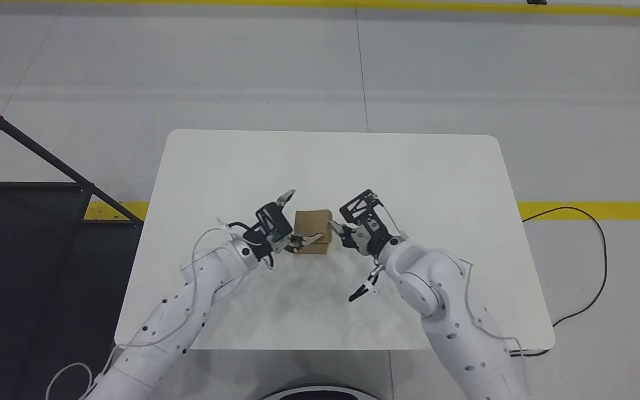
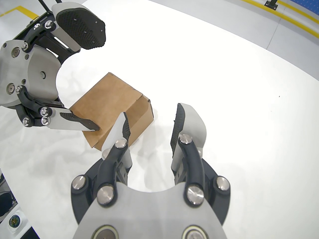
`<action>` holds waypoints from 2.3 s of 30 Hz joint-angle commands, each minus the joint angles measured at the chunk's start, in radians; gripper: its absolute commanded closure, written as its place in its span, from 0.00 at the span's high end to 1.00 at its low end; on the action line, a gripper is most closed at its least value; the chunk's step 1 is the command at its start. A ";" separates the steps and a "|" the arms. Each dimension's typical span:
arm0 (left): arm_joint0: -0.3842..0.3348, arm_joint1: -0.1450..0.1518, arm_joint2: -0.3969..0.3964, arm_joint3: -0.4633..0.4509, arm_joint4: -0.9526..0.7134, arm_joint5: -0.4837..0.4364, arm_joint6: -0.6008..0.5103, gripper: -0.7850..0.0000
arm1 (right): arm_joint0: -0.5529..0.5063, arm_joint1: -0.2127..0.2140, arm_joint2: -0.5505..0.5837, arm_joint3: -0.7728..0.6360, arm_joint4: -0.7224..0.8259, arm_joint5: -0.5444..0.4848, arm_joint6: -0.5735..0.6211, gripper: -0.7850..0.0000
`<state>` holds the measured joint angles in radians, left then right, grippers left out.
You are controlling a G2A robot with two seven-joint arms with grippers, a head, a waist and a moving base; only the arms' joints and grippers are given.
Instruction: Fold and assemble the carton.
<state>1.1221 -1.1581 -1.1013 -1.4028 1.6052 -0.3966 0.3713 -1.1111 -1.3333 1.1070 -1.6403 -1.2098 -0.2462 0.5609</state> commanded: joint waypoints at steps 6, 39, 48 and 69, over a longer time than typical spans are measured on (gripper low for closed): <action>0.012 0.000 -0.016 -0.012 -0.019 0.014 0.001 1.00 | -0.016 0.004 0.012 -0.015 -0.001 0.000 -0.007 0.52; 0.022 -0.004 -0.043 0.006 -0.040 0.005 -0.002 0.71 | -0.046 0.014 0.010 -0.058 -0.046 -0.022 -0.043 0.59; 0.014 -0.006 -0.039 0.014 -0.035 -0.003 -0.007 0.71 | -0.027 0.012 -0.022 -0.044 -0.085 -0.035 -0.035 0.60; 0.009 -0.011 -0.036 0.019 -0.037 -0.015 -0.011 0.71 | -0.006 0.008 -0.047 -0.025 -0.091 -0.031 -0.023 0.59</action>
<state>1.1309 -1.1687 -1.1371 -1.3831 1.5683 -0.4111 0.3600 -1.1191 -1.3250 1.0626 -1.6669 -1.3002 -0.2778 0.5362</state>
